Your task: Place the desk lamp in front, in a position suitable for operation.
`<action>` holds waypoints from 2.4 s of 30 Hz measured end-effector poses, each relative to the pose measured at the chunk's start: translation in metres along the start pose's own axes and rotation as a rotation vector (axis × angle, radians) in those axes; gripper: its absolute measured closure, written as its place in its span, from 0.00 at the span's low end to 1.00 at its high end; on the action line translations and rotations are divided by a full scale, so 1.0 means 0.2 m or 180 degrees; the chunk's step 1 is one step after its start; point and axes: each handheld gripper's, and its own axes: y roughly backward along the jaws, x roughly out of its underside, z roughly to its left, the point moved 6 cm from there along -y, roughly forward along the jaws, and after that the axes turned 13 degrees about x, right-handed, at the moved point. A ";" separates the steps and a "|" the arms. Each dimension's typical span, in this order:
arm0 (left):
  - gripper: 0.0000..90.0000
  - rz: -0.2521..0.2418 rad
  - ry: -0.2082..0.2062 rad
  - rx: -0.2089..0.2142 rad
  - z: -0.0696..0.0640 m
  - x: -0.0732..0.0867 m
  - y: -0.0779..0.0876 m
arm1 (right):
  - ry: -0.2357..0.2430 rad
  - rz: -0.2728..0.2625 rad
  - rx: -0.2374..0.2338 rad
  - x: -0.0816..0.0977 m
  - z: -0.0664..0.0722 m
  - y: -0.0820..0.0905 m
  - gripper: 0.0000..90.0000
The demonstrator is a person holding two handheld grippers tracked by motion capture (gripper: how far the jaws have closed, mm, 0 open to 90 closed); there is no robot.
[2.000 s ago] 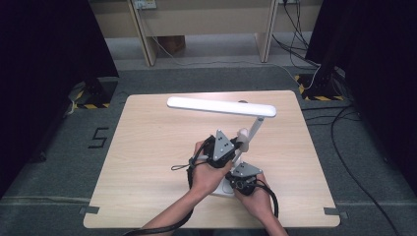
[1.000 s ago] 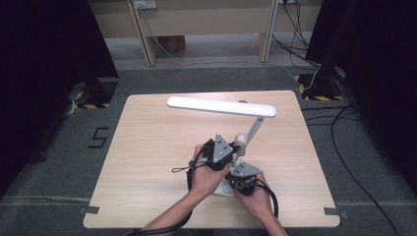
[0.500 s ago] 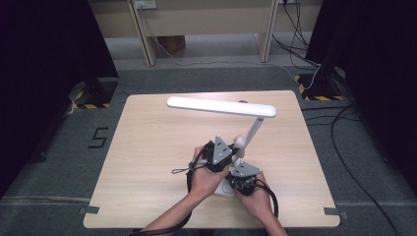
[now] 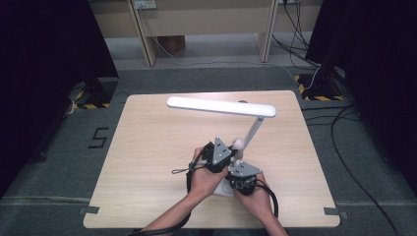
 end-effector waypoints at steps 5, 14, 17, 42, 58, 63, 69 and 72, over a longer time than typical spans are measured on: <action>0.94 0.0010 0.0026 0.0004 0.00 0.02 -0.01 | 0.0008 -0.0001 0.0003 0.00 0.00 0.00 0.97; 0.94 0.0069 0.0058 0.0015 0.01 0.05 -0.02 | 0.0005 0.0001 0.0005 0.00 0.00 0.00 0.97; 0.94 0.0089 0.0079 0.0013 0.01 0.07 -0.03 | 0.0006 -0.0002 0.0008 0.00 0.00 0.00 0.97; 0.94 0.0325 0.0136 0.0061 0.03 0.18 -0.07 | -0.0003 -0.0003 0.0022 0.00 0.00 0.00 0.96; 0.94 0.0493 0.0145 0.0091 0.09 0.20 0.12 | -0.0047 -0.0076 0.0199 -0.05 0.00 0.17 0.68; 0.94 0.0479 0.0161 0.0106 0.08 0.18 0.16 | 0.0030 -0.0300 0.0390 -0.15 0.00 0.23 0.61; 0.94 0.0461 0.0076 0.0113 0.04 0.15 0.21 | 0.0116 -0.0321 0.0476 -0.18 -0.02 0.21 0.57; 0.94 0.0491 0.0027 0.0143 0.03 0.13 0.24 | 0.0138 -0.0347 0.0459 -0.20 -0.03 0.21 0.58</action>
